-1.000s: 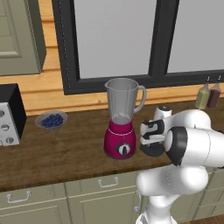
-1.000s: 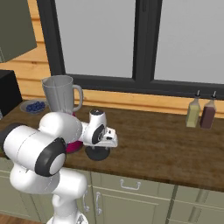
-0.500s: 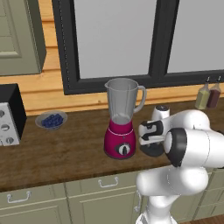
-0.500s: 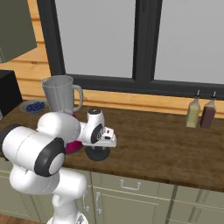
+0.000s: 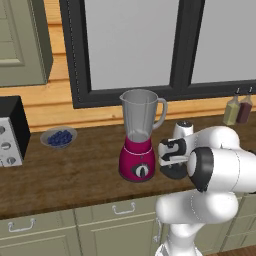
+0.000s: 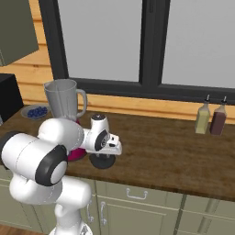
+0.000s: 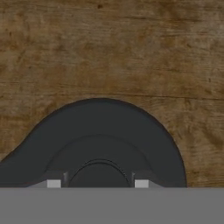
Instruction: Close the lid blender by securely placing the lid on top.
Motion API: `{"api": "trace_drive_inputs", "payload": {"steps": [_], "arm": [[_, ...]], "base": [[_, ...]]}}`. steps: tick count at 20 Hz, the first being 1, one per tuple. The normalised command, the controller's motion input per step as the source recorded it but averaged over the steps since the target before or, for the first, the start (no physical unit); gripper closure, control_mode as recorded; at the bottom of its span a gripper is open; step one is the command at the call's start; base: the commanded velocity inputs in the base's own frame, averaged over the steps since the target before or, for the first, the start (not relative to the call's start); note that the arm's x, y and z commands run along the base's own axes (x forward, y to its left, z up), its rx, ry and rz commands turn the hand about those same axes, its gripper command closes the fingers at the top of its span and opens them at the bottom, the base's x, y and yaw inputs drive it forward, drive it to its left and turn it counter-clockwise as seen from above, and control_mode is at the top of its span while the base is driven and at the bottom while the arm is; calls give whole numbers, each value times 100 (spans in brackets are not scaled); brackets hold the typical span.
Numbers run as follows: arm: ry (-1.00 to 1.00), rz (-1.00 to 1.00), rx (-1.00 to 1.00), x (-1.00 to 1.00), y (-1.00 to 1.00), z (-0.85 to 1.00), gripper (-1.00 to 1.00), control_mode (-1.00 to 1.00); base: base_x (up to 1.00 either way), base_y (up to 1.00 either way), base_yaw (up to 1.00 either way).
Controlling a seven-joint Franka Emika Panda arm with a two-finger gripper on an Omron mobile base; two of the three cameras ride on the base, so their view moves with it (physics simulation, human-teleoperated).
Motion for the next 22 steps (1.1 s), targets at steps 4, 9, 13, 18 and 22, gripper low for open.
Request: {"api": "trace_drive_inputs", "payload": {"steps": [4, 9, 13, 18, 22], "arm": [[0, 0, 0, -1, 0, -5, 100, -100], [0, 0, 0, 0, 0, -1, 100, -100], [0, 0, 4, -11, -5, 12, 100, -100], [-5, 0, 14, -33, -14, 68, 100, -100], [-8, 0, 14, -38, -12, 94, 100, -100]], "base": [[0, 0, 0], [0, 0, 0], [0, 0, 0], [0, 0, 0], [0, 0, 0]]}}
